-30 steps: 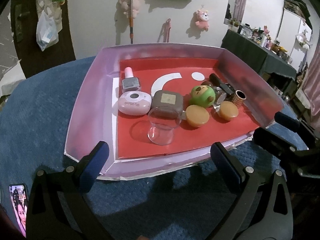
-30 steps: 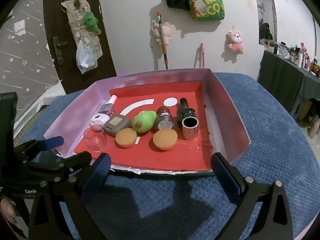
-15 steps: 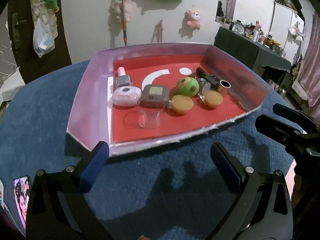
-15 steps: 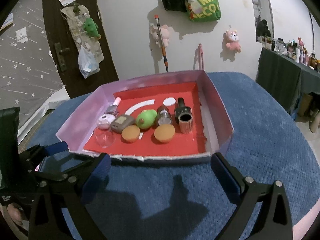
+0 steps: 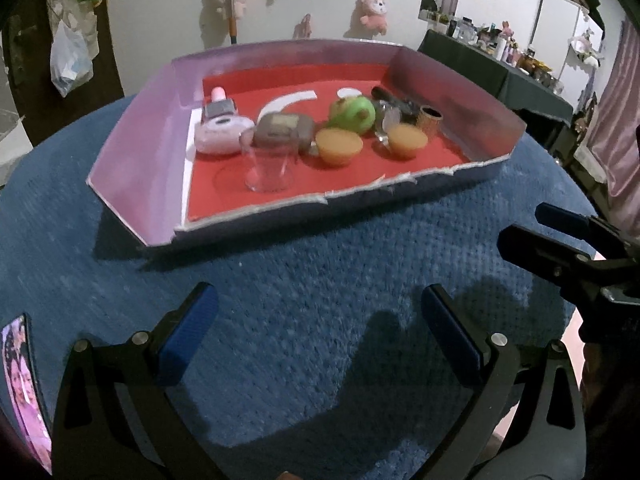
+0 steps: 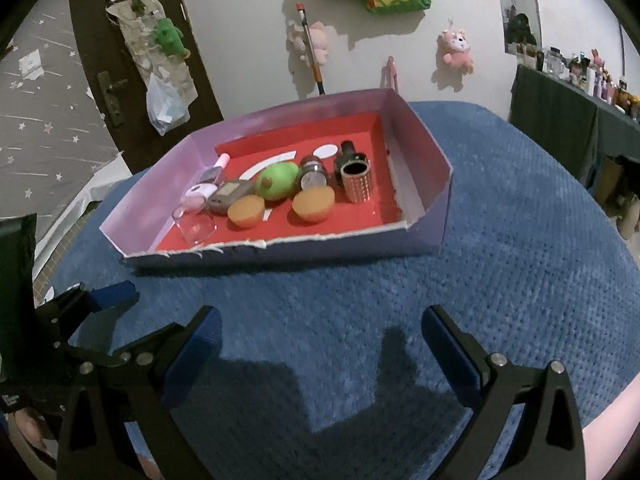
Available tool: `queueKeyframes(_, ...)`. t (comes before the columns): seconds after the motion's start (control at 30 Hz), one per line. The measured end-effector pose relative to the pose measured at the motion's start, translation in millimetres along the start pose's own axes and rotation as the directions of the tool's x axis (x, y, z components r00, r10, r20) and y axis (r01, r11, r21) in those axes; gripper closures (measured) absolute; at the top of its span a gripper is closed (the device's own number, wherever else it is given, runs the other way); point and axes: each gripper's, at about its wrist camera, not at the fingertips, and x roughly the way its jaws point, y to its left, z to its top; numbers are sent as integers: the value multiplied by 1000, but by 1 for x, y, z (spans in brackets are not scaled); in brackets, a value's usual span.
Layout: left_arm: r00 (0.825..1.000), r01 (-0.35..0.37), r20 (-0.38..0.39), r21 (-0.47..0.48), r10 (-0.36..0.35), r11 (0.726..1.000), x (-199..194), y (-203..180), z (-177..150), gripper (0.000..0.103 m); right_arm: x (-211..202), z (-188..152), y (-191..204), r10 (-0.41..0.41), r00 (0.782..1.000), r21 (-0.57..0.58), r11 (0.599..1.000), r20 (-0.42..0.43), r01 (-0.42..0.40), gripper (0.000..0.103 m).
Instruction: Organize rigid objects
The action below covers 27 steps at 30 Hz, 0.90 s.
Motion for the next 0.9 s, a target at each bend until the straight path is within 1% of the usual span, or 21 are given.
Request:
queueKeyframes(0.27,1000,-6,-20,-21,5,1000,5,3,-5,0,6,-9,-3,-10,1000,-8,1000,-27,9,1)
queueKeyframes(0.5,1000,-15,-19,-27,14,1000,6,4,-6,0,9,-13,-6,-13,999,-7,1000,-39,13,1)
queueKeyframes(0.9,999,-53,-7,-72,52,996,8,12,-4,0,17,-16,-3,-46,998,-47,998,-37,44,1)
